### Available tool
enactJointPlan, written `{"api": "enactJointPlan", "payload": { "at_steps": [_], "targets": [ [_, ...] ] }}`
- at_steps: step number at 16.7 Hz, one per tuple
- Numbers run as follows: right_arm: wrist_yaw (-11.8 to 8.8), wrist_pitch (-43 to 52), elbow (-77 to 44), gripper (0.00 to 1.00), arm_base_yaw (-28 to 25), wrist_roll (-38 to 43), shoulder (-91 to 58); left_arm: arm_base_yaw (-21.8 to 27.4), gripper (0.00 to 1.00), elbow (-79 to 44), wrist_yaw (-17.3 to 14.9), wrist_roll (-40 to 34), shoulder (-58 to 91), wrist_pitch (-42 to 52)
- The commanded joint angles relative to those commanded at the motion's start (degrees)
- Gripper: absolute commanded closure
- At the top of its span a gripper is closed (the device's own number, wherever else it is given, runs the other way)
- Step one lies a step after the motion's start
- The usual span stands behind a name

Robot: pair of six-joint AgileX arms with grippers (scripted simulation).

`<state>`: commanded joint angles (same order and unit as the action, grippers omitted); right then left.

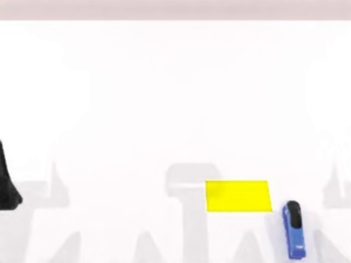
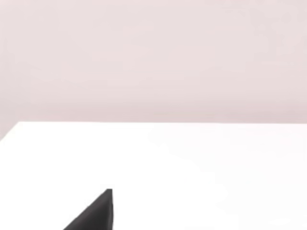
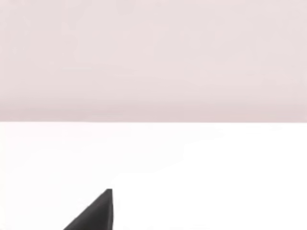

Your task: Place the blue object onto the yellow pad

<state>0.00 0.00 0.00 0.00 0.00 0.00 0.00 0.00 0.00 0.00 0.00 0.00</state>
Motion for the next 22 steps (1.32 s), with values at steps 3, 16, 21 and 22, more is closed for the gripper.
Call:
{"api": "enactJointPlan", "payload": {
  "at_steps": [3,16,21,22],
  "targets": [
    [-0.03,0.63,-0.63,0.0,-0.36,0.35,-0.67,0.0,0.0,0.0,0.0,0.0,0.0,0.0],
    [0.14,39.74,-38.14,0.0,-20.34,21.17,-54.79,0.0,0.0,0.0,0.0,0.0,0.0,0.0],
    [-0.11,55.54,-53.41,0.0,-28.77,29.49,-76.02,0.0,0.0,0.0,0.0,0.0,0.0,0.0],
    [-0.14,57.88,-55.86,0.0,-30.05,30.78,-79.31,0.0,0.0,0.0,0.0,0.0,0.0,0.0]
  ]
}}
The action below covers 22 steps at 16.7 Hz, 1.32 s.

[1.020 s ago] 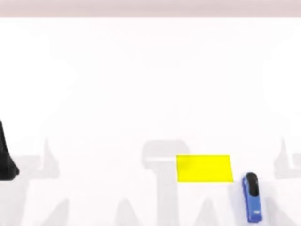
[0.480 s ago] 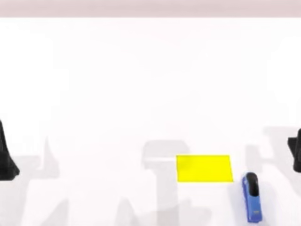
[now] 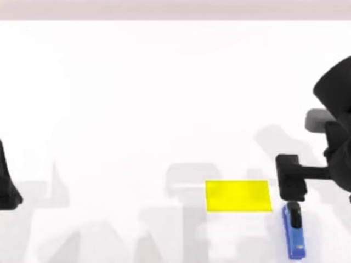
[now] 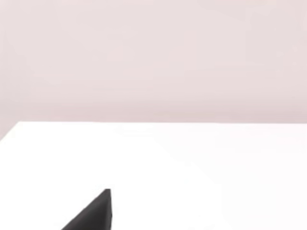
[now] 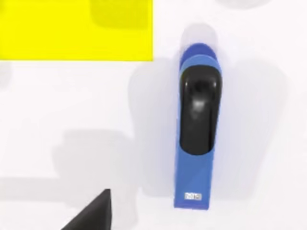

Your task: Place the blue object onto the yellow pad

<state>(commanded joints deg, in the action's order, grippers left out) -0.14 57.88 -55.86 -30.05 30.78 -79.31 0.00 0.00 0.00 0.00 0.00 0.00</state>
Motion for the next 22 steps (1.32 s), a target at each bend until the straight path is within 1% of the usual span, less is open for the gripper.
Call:
{"api": "enactJointPlan", "payload": {
  "at_steps": [3,5,12,15,20,22],
  "targets": [
    [-0.02,4.99,-5.45,0.0,-2.78,2.81,-7.17,0.0,0.0,0.0,0.0,0.0,0.0,0.0],
    [-0.03,6.43,-7.11,0.0,-3.61,3.64,-9.1,0.0,0.0,0.0,0.0,0.0,0.0,0.0],
    [-0.03,5.56,-6.41,0.0,-3.47,3.61,-9.47,0.0,0.0,0.0,0.0,0.0,0.0,0.0],
    [-0.02,-0.1,-2.83,0.0,-3.58,3.63,-11.63,0.0,0.0,0.0,0.0,0.0,0.0,0.0],
    [-0.02,-14.33,5.38,0.0,-3.82,3.98,-17.13,0.0,0.0,0.0,0.0,0.0,0.0,0.0],
    [-0.01,-17.19,7.22,0.0,-3.92,4.11,-18.46,0.0,0.0,0.0,0.0,0.0,0.0,0.0]
  ]
}}
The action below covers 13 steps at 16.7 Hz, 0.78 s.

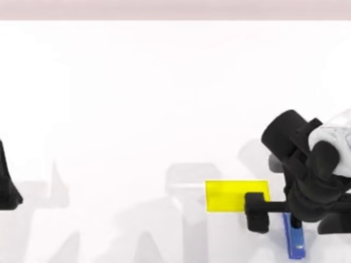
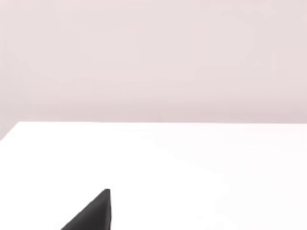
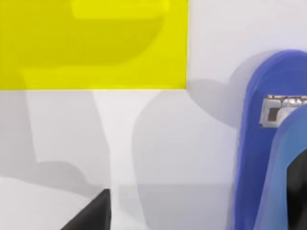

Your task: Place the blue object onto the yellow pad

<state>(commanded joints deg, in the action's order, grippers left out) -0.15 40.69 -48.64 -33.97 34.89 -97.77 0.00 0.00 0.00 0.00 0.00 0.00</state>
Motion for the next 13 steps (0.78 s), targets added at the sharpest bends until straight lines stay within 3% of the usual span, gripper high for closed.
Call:
{"api": "enactJointPlan", "payload": {
  "at_steps": [5,13],
  "targets": [
    [0.0,-0.57,0.39,0.0,-0.02,0.02,-0.25,0.0,0.0,0.0,0.0,0.0,0.0,0.0],
    [0.0,-0.57,0.39,0.6,-0.02,0.02,-0.25,0.0,0.0,0.0,0.0,0.0,0.0,0.0]
  ]
}}
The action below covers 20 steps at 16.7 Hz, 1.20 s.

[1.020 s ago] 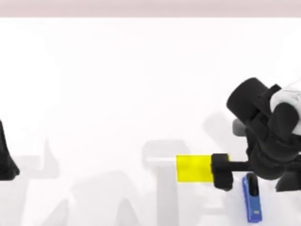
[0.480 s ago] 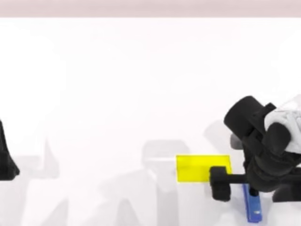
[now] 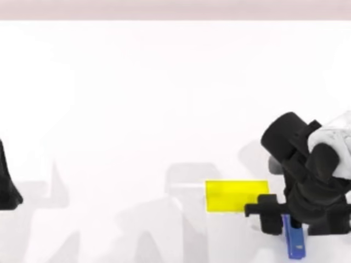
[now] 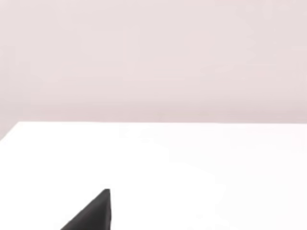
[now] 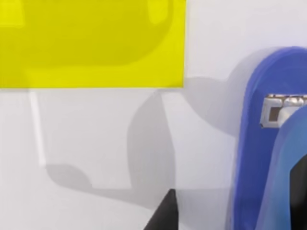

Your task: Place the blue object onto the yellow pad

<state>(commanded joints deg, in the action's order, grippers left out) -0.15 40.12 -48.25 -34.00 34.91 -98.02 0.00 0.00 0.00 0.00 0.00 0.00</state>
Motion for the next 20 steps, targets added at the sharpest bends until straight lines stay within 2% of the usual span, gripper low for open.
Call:
{"api": "enactJointPlan", "payload": {
  "at_steps": [5,6,15,20],
  "targets": [
    [0.0,0.0,0.0,0.98,0.0,0.0,0.0,0.0,0.0,0.0,0.0,0.0,0.0,0.0],
    [0.0,0.0,0.0,1.0,0.0,0.0,0.0,0.0,0.0,0.0,0.0,0.0,0.0,0.0],
    [0.26,0.34,-0.19,1.0,0.07,-0.14,0.23,0.0,0.0,0.0,0.0,0.0,0.0,0.0],
    [0.27,10.13,-6.4,1.0,-0.09,0.07,3.5,0.0,0.0,0.0,0.0,0.0,0.0,0.0]
  ]
}}
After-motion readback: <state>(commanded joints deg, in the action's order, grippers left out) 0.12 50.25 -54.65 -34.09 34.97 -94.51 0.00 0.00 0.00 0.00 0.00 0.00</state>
